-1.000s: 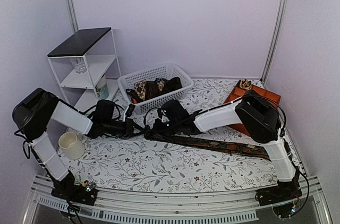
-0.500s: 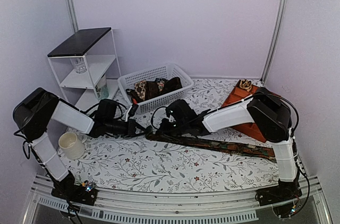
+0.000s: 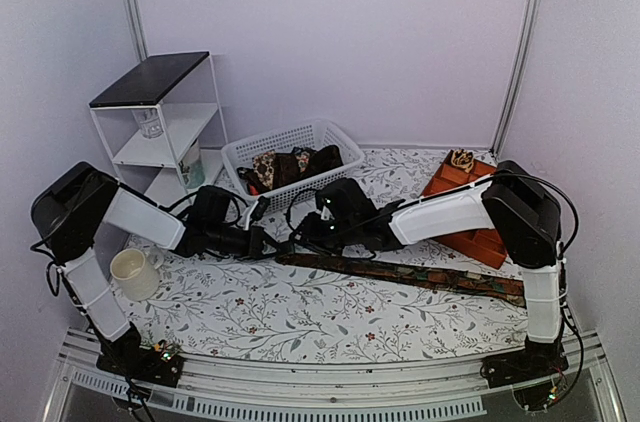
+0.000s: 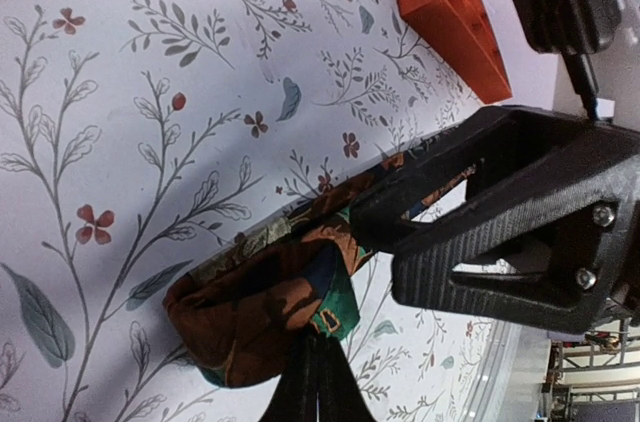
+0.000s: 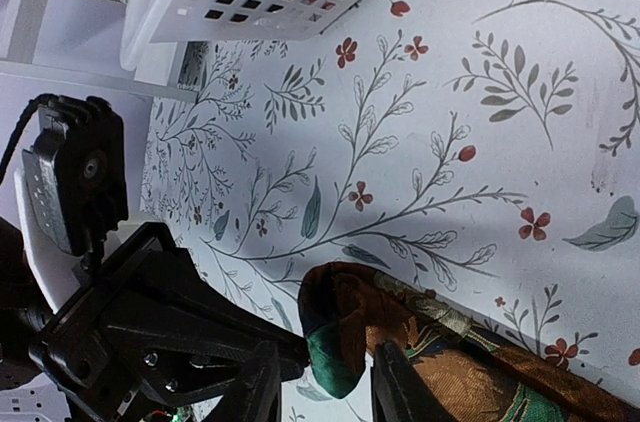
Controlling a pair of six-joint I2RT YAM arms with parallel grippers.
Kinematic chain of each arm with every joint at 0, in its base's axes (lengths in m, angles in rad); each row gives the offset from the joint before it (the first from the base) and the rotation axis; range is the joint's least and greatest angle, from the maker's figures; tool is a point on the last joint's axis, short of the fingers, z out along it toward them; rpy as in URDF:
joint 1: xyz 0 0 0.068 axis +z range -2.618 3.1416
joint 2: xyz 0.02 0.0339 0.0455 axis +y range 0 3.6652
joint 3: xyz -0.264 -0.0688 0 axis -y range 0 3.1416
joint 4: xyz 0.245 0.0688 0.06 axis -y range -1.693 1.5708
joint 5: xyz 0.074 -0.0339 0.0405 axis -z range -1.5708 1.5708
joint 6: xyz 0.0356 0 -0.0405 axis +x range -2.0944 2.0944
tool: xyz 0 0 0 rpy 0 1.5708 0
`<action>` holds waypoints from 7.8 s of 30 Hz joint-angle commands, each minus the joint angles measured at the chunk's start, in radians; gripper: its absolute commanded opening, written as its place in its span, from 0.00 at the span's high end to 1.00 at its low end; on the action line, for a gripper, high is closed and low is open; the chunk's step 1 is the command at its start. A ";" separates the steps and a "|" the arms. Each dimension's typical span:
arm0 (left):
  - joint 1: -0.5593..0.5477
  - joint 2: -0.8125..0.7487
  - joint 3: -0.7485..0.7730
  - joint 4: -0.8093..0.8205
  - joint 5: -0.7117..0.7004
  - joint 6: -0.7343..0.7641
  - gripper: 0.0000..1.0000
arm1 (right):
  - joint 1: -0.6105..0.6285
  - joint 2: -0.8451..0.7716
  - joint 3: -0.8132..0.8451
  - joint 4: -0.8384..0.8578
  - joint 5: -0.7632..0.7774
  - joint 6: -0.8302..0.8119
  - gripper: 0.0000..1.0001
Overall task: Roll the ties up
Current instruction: Roll the tie at the center of the board.
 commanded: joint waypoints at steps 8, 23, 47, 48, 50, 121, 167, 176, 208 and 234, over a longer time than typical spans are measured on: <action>-0.030 0.017 0.026 -0.035 -0.020 0.028 0.99 | 0.001 0.056 0.067 -0.021 -0.038 0.028 0.68; -0.039 0.019 0.032 -0.044 -0.031 0.032 1.00 | 0.002 0.102 0.096 -0.091 -0.034 0.056 0.68; -0.042 -0.016 0.061 -0.175 -0.160 0.054 1.00 | 0.007 0.099 0.098 -0.086 -0.047 0.083 0.60; -0.042 -0.013 0.063 -0.173 -0.158 0.055 1.00 | 0.007 0.101 0.101 -0.086 -0.051 0.082 0.62; -0.042 -0.008 0.067 -0.173 -0.156 0.056 1.00 | 0.006 0.108 0.102 -0.079 -0.058 0.085 0.66; -0.112 0.069 0.087 -0.177 -0.188 0.011 1.00 | 0.007 -0.092 -0.132 -0.096 0.083 0.049 0.84; -0.108 0.037 0.148 -0.254 -0.227 -0.024 0.96 | -0.012 -0.077 -0.074 -0.131 0.038 -0.004 0.91; -0.108 0.065 0.153 -0.252 -0.232 -0.029 0.96 | -0.011 -0.093 -0.082 -0.123 0.040 0.008 0.81; -0.108 0.069 0.161 -0.276 -0.249 -0.037 0.96 | -0.010 0.062 -0.013 -0.173 0.024 0.014 0.86; -0.037 0.069 0.091 -0.201 -0.209 -0.047 1.00 | -0.010 0.055 -0.055 -0.141 0.051 -0.017 0.87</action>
